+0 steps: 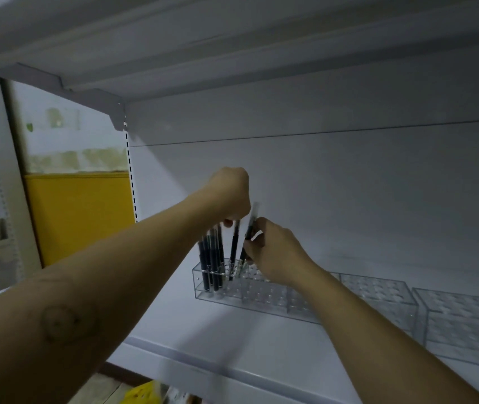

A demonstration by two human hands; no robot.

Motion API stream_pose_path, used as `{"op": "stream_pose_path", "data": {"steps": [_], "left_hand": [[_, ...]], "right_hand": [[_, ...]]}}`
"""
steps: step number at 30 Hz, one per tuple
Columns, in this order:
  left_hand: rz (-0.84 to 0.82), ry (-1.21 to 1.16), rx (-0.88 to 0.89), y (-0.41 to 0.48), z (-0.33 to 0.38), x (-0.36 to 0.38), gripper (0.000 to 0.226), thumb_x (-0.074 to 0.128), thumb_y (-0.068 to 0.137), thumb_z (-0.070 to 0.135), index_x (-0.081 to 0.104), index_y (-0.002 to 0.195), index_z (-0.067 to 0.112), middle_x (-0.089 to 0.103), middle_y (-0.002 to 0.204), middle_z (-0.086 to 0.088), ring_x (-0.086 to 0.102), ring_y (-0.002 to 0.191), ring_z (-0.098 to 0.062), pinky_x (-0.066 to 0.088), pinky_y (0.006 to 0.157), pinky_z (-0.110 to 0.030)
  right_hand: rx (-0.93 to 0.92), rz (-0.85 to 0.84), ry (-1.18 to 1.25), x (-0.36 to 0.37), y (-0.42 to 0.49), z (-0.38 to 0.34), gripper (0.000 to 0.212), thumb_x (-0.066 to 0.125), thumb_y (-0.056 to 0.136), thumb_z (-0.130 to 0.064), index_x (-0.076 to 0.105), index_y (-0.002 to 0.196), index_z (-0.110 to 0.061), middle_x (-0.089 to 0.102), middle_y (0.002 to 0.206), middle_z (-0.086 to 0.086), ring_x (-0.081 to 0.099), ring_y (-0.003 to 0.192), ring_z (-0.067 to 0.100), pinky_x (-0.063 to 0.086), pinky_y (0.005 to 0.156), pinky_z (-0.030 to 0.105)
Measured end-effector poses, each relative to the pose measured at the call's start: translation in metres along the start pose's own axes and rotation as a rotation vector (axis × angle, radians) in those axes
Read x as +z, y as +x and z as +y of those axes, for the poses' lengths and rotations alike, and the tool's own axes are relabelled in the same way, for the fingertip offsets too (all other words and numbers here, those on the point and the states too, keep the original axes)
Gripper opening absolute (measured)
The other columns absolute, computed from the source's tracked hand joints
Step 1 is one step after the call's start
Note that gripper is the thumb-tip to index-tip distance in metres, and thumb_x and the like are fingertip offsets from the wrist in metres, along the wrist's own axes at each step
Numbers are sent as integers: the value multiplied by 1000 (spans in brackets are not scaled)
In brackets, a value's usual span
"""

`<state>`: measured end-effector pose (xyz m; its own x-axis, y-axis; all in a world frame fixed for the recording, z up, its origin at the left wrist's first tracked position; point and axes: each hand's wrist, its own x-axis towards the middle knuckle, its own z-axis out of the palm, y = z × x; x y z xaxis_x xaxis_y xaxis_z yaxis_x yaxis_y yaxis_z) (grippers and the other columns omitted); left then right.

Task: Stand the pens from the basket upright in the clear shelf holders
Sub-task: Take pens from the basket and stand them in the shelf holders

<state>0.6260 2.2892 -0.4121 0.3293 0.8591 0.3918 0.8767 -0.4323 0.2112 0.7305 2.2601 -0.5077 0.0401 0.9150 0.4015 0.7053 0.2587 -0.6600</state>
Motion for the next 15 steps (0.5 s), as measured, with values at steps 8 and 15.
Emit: {"op": "stream_pose_path", "data": {"steps": [8, 15], "left_hand": [[-18, 1, 43, 20, 1, -15, 21, 70, 82, 11, 68, 103, 6, 69, 98, -7, 64, 90, -22, 54, 84, -33], [-15, -159, 52, 8, -27, -4, 13, 68, 84, 10, 70, 97, 10, 59, 82, 5, 49, 72, -4, 34, 56, -17]], "right_hand": [[-14, 0, -31, 0, 1, 4, 6, 53, 97, -26, 48, 101, -24, 67, 91, -1, 60, 70, 9, 39, 50, 20], [-79, 37, -29, 0, 1, 4, 5, 56, 94, -21, 51, 97, -21, 66, 86, 1, 60, 71, 15, 41, 54, 24]]}}
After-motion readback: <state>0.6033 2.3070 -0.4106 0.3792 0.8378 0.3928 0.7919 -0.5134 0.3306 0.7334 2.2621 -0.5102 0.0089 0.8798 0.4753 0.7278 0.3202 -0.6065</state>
